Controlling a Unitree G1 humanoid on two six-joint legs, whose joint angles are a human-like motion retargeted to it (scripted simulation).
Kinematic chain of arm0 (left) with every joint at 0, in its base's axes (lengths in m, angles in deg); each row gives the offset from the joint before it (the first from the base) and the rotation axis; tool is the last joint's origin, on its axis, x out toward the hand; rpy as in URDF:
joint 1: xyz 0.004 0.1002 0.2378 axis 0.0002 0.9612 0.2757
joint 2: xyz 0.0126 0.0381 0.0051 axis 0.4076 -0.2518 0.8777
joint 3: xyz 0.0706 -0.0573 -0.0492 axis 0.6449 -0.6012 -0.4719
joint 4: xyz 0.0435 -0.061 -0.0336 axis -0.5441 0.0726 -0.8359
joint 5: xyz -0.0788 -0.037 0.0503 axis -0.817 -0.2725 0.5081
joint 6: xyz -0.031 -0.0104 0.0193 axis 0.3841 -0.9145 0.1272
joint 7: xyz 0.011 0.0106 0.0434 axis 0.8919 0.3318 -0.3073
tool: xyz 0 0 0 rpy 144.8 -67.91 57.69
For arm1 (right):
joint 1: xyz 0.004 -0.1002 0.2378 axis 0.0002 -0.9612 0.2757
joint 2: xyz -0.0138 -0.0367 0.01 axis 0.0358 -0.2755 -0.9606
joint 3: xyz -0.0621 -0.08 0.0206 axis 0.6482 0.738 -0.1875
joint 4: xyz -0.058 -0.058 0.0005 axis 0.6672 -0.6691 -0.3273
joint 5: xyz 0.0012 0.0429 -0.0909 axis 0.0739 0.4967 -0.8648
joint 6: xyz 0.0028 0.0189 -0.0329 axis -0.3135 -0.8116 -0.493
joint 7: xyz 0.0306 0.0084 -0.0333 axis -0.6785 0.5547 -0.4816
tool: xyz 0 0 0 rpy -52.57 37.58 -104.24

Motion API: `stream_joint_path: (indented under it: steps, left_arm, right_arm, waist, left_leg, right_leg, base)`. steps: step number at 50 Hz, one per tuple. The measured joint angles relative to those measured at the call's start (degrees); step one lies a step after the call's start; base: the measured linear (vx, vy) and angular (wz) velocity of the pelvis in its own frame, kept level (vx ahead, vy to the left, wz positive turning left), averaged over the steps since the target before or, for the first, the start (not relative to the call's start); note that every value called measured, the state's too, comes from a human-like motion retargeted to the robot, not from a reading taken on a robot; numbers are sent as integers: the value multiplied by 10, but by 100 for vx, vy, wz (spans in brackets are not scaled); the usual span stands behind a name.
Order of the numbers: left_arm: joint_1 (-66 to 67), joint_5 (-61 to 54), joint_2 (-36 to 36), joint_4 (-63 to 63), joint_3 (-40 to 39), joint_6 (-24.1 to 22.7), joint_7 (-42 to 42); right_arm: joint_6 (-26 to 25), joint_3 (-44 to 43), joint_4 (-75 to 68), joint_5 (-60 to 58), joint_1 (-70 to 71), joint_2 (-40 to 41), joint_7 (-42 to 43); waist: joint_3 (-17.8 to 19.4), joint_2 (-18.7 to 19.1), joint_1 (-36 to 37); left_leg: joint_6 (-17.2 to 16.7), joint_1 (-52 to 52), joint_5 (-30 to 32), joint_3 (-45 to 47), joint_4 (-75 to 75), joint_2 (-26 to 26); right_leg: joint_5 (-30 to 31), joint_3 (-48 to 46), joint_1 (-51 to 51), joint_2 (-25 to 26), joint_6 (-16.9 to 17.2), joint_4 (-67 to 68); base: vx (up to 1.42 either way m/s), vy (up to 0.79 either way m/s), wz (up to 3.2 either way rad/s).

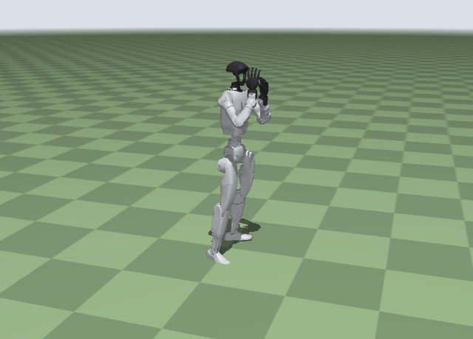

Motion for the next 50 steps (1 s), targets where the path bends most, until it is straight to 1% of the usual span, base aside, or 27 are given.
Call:
stream_joint_path:
  steps: [5, 7, 10, 12, 15, 18, 21, 25, 28, 31, 35, 38, 40, 42, 46, 48, 50]
  left_arm:
    - [-112, 19, -51, -68, -62, 24, 44]
    - [-139, 15, -53, -84, -79, 27, 57]
    - [-137, 0, -34, -76, -78, 24, 60]
    - [-104, -12, -7, -46, -54, 16, 49]
    - [-47, -25, 33, 6, 2, 3, 27]
    - [-21, -12, 39, 19, 25, -3, 22]
    - [-49, -3, 24, 2, 2, 7, 31]
    - [-123, 12, -2, -51, -50, 23, 64]
    - [-141, 11, -14, -75, -70, 25, 87]
    - [-101, 1, -6, -55, -59, 18, 81]
    - [-14, -14, 23, 3, 7, -2, 37]
    - [3, -12, 29, 9, 30, -5, 18]
    - [-21, -9, 21, -4, 19, 2, 20]
    - [-72, -12, 8, -33, -5, 14, 31]
    - [-182, -12, -19, -112, -53, 32, 78]
    - [-205, -19, -25, -133, -67, 34, 98]
    - [-201, -31, -26, -134, -69, 31, 102]
  right_arm:
    - [-8, 53, 64, 2, -117, -18, -85]
    - [-15, 62, 72, -13, -125, -17, -102]
    - [-26, 49, 59, -22, -84, -7, -87]
    - [-28, 33, 33, -19, -33, 1, -51]
    - [-20, 11, -9, -15, 32, 6, 7]
    - [-8, -2, -17, -5, 30, 5, 27]
    - [-5, 7, 8, 5, -23, -4, -2]
    - [-11, 65, 61, -2, -113, -23, -70]
    - [-16, 86, 68, -17, -118, -27, -83]
    - [-24, 60, 45, -22, -68, -29, -59]
    - [-18, 19, -23, -14, 29, -32, 11]
    - [-10, -2, -49, -1, 46, -32, 40]
    - [-8, -8, -48, 6, 32, -34, 36]
    - [-9, 5, -20, 14, -10, -37, 5]
    - [-19, 70, 46, -5, -97, -46, -64]
    - [-23, 87, 56, -22, -112, -44, -72]
    - [-28, 79, 50, -24, -100, -38, -66]
  waist:
    - [1, -4, -16]
    - [-1, -1, -21]
    - [-2, 4, -21]
    - [0, 5, -17]
    - [4, 5, -9]
    - [3, 1, -9]
    - [4, -4, -14]
    - [3, -2, -23]
    - [2, 3, -26]
    - [2, 9, -21]
    - [5, 10, -10]
    - [1, 8, -8]
    - [-1, 5, -11]
    - [-1, 3, -17]
    - [0, 5, -29]
    - [-1, 7, -31]
    - [0, 11, -29]
  left_leg:
    - [-8, -5, 3, -19, 0, -6]
    - [-9, -6, 3, -21, 1, -6]
    - [-6, -4, 3, -13, 0, -5]
    - [-1, 0, 3, -4, -1, -4]
    - [2, 3, 2, 8, -1, -1]
    - [2, 2, 1, 10, 0, 1]
    - [-1, -1, 2, 0, 0, -2]
    - [-8, -3, 4, -14, 0, -3]
    - [-9, -2, 6, -15, -2, -3]
    - [-6, 0, 6, -5, -2, -1]
    - [-2, 4, 4, 11, -1, 2]
    - [-3, 2, 3, 12, 1, 5]
    - [-3, 0, 4, 7, 0, 3]
    - [-5, -2, 6, -3, -1, 1]
    - [-11, -3, 10, -17, -4, 0]
    - [-11, -2, 11, -18, -5, 0]
    - [-10, 0, 11, -14, -6, 1]
  right_leg:
    - [-5, -19, 8, -10, 0, 1]
    - [-6, -21, 9, -10, 0, 2]
    - [-3, -13, 5, -8, 0, 2]
    - [-1, -3, 1, -5, 0, 2]
    - [2, 9, -4, 1, 0, 1]
    - [4, 10, -4, 3, 0, -1]
    - [1, 0, 0, -2, 0, -1]
    - [-4, -15, 7, -6, 0, 1]
    - [-4, -15, 7, -6, 0, 1]
    - [-1, -5, 3, -2, 0, 1]
    - [3, 11, -4, 4, 0, 0]
    - [6, 12, -4, 7, 0, -3]
    - [5, 7, -2, 4, 0, -3]
    - [2, -3, 1, 1, 0, -3]
    - [-3, -19, 8, -2, 0, -1]
    - [-3, -20, 9, -2, 0, -1]
    - [-2, -15, 8, 0, 0, -1]
  base:
    - [-1, 3, 35]
    - [0, 0, 0]
    - [-1, -1, -19]
    - [-1, -3, -43]
    - [-1, -4, -37]
    - [0, -1, -6]
    - [0, 2, 29]
    - [0, 1, 33]
    - [0, 0, 0]
    - [-1, -2, -30]
    - [-1, -3, -35]
    - [0, -1, -6]
    - [0, 1, 26]
    - [0, 1, 42]
    - [0, 0, 34]
    - [0, 0, 0]
    - [0, -1, -14]
